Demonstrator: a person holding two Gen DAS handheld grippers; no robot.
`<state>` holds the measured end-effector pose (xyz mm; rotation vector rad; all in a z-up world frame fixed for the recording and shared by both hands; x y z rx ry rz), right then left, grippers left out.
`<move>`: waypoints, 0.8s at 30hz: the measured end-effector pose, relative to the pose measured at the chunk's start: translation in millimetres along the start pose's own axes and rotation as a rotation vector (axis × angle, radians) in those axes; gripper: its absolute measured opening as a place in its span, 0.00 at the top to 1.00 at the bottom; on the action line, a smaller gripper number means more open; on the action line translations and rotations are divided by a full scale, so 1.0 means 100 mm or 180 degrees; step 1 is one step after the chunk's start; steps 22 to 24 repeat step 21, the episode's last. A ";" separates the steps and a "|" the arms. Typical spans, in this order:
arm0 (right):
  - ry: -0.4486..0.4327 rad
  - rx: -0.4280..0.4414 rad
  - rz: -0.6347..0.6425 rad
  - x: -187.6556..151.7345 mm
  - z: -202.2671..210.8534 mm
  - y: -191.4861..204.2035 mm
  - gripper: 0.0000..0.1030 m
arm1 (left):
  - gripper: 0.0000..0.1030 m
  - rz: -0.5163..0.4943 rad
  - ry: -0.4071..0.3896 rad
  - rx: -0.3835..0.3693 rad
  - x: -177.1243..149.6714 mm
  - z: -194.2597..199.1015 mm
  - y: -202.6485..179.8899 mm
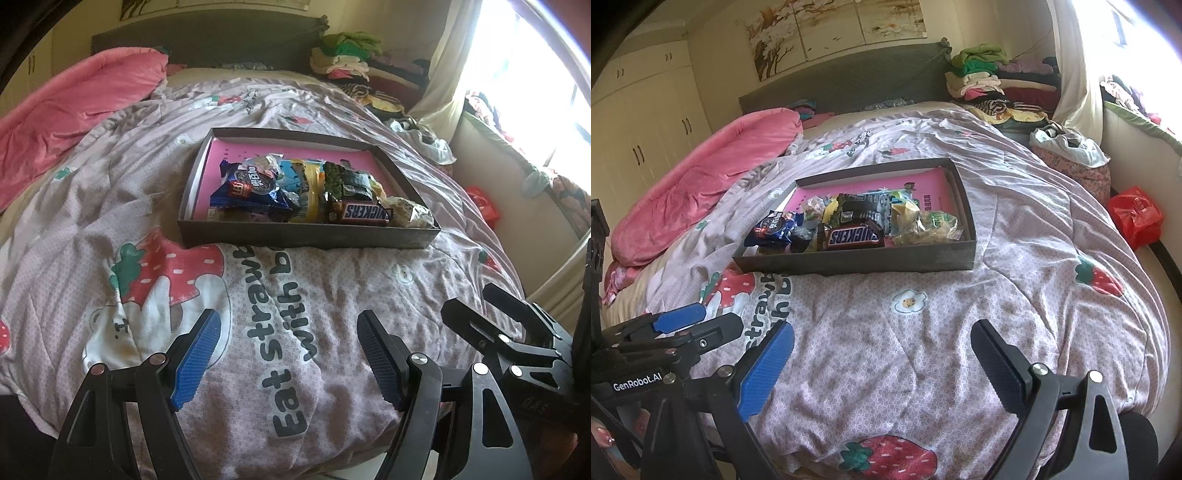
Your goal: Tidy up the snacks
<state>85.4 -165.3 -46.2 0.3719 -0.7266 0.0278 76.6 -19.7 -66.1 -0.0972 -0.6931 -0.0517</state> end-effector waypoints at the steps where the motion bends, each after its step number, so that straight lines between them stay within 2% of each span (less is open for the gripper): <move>1: 0.0002 0.0001 -0.0004 0.00 0.00 0.00 0.06 | 0.25 -0.0001 0.0005 0.0003 0.00 0.00 0.01; 7: 0.0006 -0.0018 0.0002 -0.02 -0.03 -0.01 0.06 | 0.25 -0.0006 0.0003 0.0070 -0.01 -0.02 0.07; 14: -0.0034 -0.0079 -0.0015 0.04 -0.08 -0.11 0.06 | 0.25 0.0071 -0.0116 0.0052 0.04 -0.02 0.13; 21: -0.0121 -0.0234 -0.0248 0.28 -0.15 -0.48 0.06 | 0.25 0.0221 -0.0135 0.0179 0.10 -0.09 0.40; 24: -0.0121 -0.0234 -0.0248 0.28 -0.15 -0.48 0.06 | 0.25 0.0221 -0.0135 0.0179 0.10 -0.09 0.40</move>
Point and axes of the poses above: each gripper's, at about its wrist camera, not at the fingertips, and z roughly against the way its jaws point, y to its left, x to its top, the point moved 10 cm from there along -z, roughly the way its jaws point, and after that the axes turned 10 degrees about -z, right-handed, at the moved point
